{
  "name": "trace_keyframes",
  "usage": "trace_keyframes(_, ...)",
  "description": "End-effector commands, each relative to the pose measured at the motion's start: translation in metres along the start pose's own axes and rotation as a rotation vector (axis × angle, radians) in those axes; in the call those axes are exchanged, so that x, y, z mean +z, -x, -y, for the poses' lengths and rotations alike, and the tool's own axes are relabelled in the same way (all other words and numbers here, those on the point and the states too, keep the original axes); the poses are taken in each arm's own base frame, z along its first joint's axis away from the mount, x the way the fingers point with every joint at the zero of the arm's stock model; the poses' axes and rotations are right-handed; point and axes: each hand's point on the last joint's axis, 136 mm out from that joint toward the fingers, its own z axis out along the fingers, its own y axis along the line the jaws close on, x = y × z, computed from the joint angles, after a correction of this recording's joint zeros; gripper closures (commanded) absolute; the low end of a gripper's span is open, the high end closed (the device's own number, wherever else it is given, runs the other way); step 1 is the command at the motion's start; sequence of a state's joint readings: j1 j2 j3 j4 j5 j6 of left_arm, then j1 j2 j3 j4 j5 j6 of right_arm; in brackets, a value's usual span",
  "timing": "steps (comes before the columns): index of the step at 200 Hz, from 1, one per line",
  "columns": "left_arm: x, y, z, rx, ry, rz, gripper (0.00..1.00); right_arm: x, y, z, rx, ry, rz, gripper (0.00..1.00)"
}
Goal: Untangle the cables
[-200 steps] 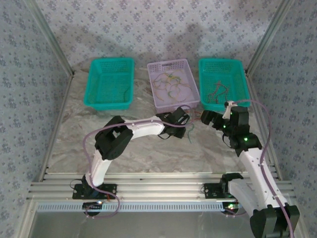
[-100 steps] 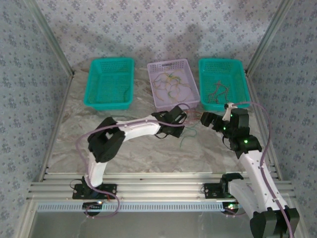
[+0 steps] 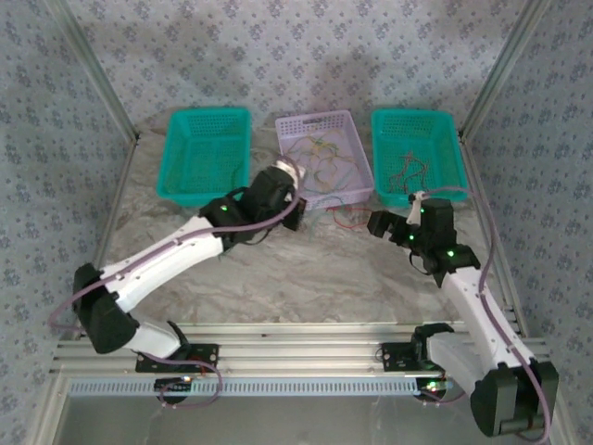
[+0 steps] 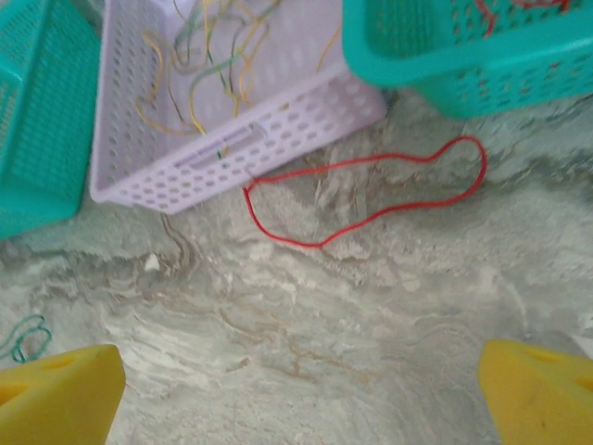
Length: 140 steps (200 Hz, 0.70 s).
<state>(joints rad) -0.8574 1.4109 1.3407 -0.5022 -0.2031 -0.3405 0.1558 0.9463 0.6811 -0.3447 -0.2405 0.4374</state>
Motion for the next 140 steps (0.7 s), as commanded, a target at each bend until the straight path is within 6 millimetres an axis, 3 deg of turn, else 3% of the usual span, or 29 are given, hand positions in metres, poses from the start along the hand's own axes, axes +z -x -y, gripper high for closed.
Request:
trace_keyframes(1,-0.014,0.002,-0.056,-0.007,0.141,0.003,1.0,0.015,-0.009,-0.004,-0.047,-0.015,-0.05,0.0)
trace_keyframes(27,-0.024,0.018,-0.12,-0.117,0.258,0.044,1.0,0.036,-0.014,-0.004,-0.128,-0.105,-0.095,0.0)
trace_keyframes(62,-0.023,0.019,-0.195,-0.305,0.388,0.039,1.0,0.064,-0.019,0.009,-0.143,-0.192,-0.153,0.0)
trace_keyframes(140,0.014,-0.008,-0.296,-0.492,0.563,-0.046,1.0,0.105,-0.015,0.022,-0.154,-0.303,-0.225,0.02)
